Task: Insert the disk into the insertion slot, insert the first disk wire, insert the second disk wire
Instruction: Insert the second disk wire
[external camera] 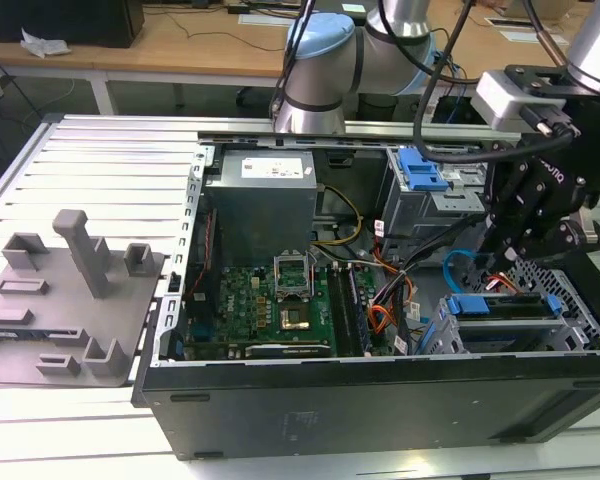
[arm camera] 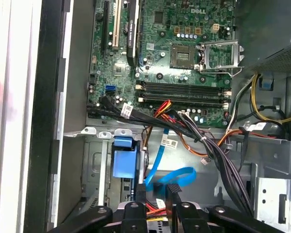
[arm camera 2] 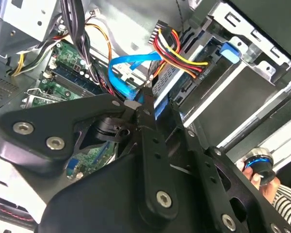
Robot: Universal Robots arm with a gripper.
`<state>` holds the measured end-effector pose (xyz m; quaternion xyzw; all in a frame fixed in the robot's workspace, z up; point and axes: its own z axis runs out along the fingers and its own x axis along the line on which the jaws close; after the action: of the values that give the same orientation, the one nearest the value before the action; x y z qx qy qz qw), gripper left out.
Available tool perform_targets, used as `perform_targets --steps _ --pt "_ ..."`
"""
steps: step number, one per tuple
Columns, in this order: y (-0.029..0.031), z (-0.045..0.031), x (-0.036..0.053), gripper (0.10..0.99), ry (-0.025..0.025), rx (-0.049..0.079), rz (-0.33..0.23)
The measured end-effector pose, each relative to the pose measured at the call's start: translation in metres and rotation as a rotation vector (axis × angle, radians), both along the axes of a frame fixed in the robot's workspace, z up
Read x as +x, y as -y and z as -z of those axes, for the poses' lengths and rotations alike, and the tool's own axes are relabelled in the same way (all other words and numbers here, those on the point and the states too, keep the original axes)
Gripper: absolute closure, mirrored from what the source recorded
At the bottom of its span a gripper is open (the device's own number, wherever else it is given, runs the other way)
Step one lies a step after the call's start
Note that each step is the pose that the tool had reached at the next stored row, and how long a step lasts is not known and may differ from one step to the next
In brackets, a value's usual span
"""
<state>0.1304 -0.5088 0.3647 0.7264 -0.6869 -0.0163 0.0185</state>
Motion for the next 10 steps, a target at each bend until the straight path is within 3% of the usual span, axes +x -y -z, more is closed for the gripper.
perform_targets --steps 5,8,10 --pt "-0.0007 0.0060 -0.0103 0.784 0.0000 -0.002 0.000" --pt "-0.0006 0.0081 -0.0104 0.784 0.0000 -0.010 0.000" --pt "-0.0006 0.0080 -0.0104 0.867 0.0000 -0.011 0.000"
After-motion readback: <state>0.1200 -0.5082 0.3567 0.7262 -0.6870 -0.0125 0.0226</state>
